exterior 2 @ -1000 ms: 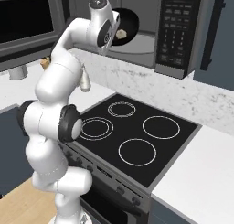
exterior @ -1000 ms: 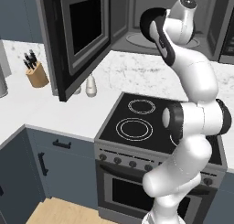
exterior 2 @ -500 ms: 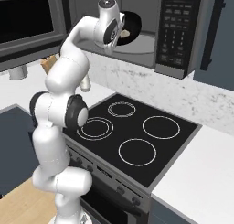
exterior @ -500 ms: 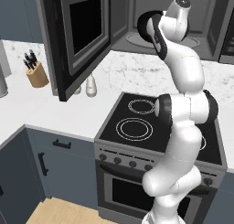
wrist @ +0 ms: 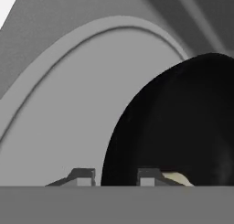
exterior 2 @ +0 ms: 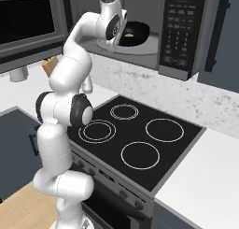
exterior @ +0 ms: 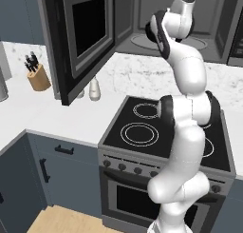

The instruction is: Pick the garlic from the sink and place it in the bowl. Then pick the bowl and place it in the microwave. Then close the microwave door and press the start button.

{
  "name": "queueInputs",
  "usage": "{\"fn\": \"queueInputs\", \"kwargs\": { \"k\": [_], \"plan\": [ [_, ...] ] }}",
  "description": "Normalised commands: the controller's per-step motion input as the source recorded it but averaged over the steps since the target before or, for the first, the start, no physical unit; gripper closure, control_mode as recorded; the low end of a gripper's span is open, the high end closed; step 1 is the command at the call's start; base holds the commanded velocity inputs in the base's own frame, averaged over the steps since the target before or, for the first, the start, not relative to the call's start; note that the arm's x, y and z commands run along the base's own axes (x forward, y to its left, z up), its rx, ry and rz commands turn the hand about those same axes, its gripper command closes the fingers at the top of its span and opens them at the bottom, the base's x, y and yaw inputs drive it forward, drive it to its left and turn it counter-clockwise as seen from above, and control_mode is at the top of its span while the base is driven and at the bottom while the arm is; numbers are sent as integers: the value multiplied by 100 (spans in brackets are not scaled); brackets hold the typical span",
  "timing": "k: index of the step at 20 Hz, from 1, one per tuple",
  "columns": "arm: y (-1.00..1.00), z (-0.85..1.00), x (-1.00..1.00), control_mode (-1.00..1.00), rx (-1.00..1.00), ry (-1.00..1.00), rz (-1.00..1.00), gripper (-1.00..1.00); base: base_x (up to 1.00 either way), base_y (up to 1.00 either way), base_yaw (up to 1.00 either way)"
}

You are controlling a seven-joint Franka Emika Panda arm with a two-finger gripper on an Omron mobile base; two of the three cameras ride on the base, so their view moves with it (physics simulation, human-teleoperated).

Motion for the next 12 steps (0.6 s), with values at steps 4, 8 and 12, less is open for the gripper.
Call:
{"fn": "queueInputs", "kwargs": {
  "k": [4,8,12],
  "plan": [
    [5,-13,0,-100,-1,-49,2,-100,0,0,0],
    [25,-66,-20,-100,-6,-66,0,-100,0,0,0],
    [87,-100,-94,-100,-23,-66,19,-100,0,0,0]
  ]
}}
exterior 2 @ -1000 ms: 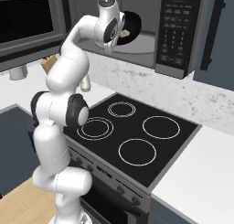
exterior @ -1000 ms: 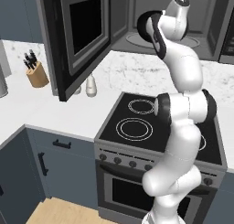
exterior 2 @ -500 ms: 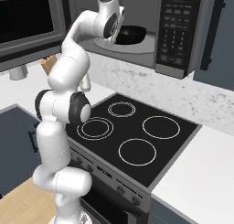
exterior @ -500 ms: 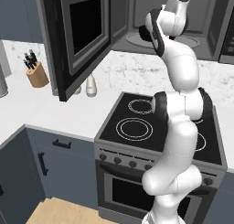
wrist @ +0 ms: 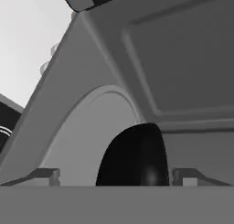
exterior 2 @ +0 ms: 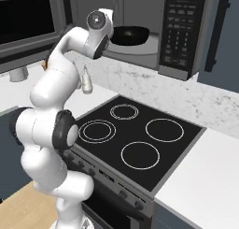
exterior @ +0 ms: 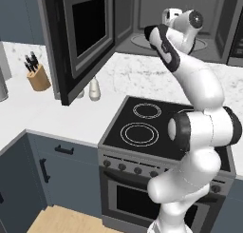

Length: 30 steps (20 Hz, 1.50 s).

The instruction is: Pick the garlic from the sink and place it in the bowl. Then pick the bowl and place it in the microwave. Then close the microwave door and press the start button.

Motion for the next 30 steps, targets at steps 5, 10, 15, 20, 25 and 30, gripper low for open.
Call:
{"fn": "queueInputs", "kwargs": {
  "k": [5,10,15,20,25,30],
  "plan": [
    [25,10,-95,-100,-1,-69,8,-100,0,0,0],
    [2,34,-98,-100,7,-17,11,-100,0,0,0],
    [0,33,-99,-100,7,33,23,-100,0,0,0],
    [0,68,-100,-100,0,36,14,-100,0,0,0],
    [0,100,-100,-100,-9,7,8,-100,0,0,0],
    [3,57,-100,-100,-11,9,9,-100,0,0,0]
  ]
}}
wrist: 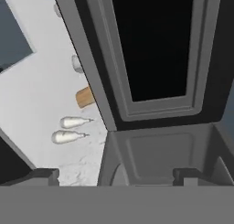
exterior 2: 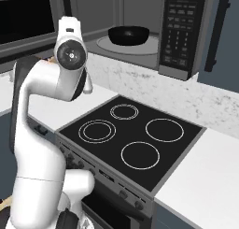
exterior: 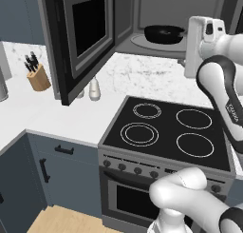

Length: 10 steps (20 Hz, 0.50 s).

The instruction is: Pick the garlic from the sink and place it in the bowl. Then pick the bowl and place it in the microwave. Then close the microwave door and press the start button.

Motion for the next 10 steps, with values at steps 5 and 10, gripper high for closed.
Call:
{"fn": "queueInputs", "kwargs": {
  "k": [5,10],
  "plan": [
    [53,0,-100,-100,-3,2,5,-100,0,0,0],
    [79,-12,-100,-100,-1,-17,1,-100,0,0,0]
  ]
}}
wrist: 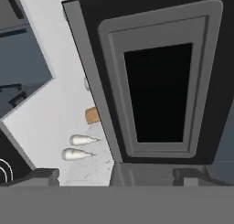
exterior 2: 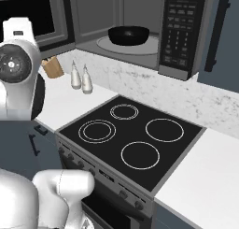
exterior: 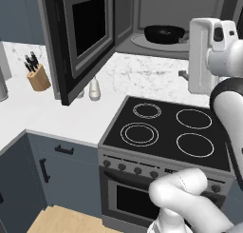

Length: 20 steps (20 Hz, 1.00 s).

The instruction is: Pick the garlic from the sink and place it in the bowl. Then pick the bowl and place it in the microwave. Then close the microwave door and press the start button.

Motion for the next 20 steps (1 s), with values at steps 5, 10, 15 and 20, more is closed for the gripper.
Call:
{"fn": "queueInputs", "kwargs": {
  "k": [5,10,15,20],
  "plan": [
    [92,-33,-99,-100,0,-24,0,-100,0,0,0],
    [74,-24,-69,-100,0,-10,-1,-100,0,0,0],
    [58,-22,-54,-100,3,3,-1,-100,0,0,0],
    [64,-6,-13,-100,11,3,0,-100,0,0,0]
  ]
}}
